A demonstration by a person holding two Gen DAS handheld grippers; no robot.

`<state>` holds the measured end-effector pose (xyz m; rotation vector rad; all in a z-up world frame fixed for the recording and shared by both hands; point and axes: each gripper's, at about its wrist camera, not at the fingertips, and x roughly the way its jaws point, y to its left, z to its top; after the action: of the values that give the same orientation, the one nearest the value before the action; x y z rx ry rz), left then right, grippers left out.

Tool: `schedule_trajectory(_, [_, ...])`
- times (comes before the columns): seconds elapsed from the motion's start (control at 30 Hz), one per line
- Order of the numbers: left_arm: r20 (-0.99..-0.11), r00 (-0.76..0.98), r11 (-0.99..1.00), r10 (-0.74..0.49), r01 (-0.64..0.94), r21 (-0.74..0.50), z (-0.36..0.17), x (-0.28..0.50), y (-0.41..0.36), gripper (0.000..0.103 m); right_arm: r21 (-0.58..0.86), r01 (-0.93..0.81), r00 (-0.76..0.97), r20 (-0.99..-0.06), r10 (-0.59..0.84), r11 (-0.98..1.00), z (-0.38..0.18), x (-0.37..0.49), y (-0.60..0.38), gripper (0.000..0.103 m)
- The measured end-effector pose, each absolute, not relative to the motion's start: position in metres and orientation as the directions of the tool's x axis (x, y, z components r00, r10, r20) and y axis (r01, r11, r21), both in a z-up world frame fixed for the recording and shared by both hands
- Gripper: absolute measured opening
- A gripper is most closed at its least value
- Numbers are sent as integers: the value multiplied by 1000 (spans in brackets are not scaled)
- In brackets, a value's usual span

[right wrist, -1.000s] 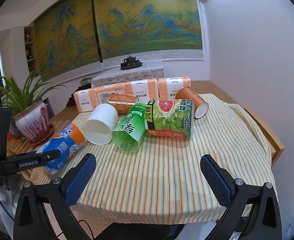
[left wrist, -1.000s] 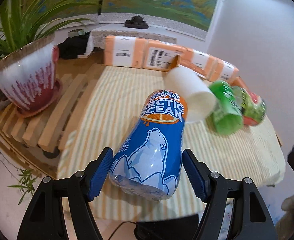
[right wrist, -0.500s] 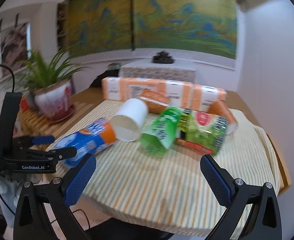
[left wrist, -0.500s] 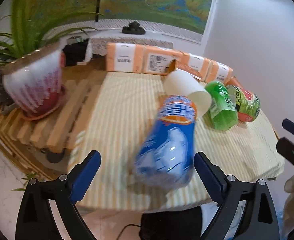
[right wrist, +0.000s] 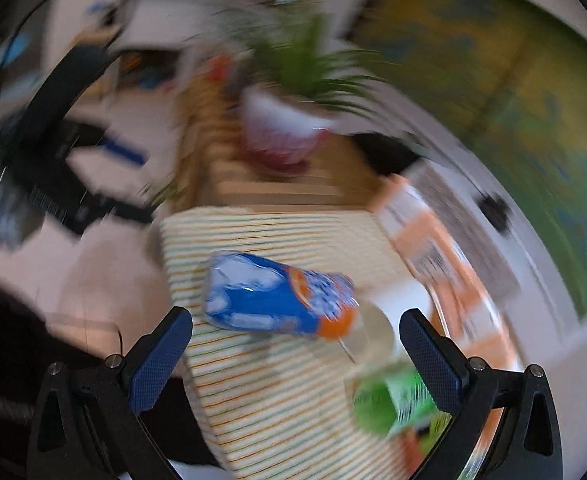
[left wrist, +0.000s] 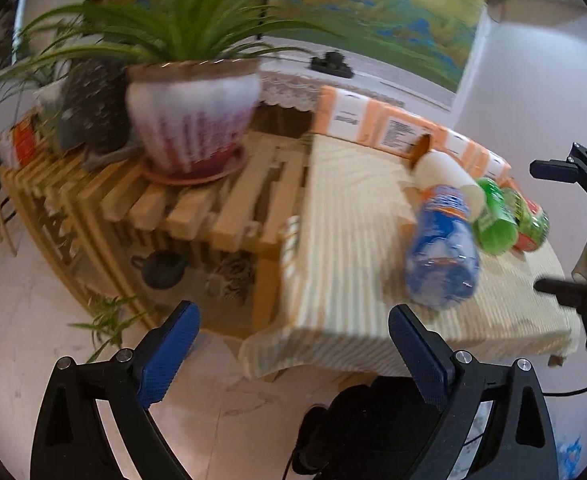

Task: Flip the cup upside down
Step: 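Lift the blue bottle with the left gripper and carry it toward the right gripper, then grasp the blue bottle with the right gripper while the left gripper releases it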

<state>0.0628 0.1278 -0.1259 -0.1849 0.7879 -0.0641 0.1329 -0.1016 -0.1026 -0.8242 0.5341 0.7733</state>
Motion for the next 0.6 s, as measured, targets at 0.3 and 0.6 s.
schedule_trajectory(0.3, [-723,680,967,-120,-85,-240,-139,78,155,97,-594,-803,550,-765,334,-39,-139,132,-48,102])
schedule_trajectory(0.6, [-739,662,965,-123,-93,-244,-146,89,159,97,-550,-802,496,-831,252,-232,-166,155,-29,89])
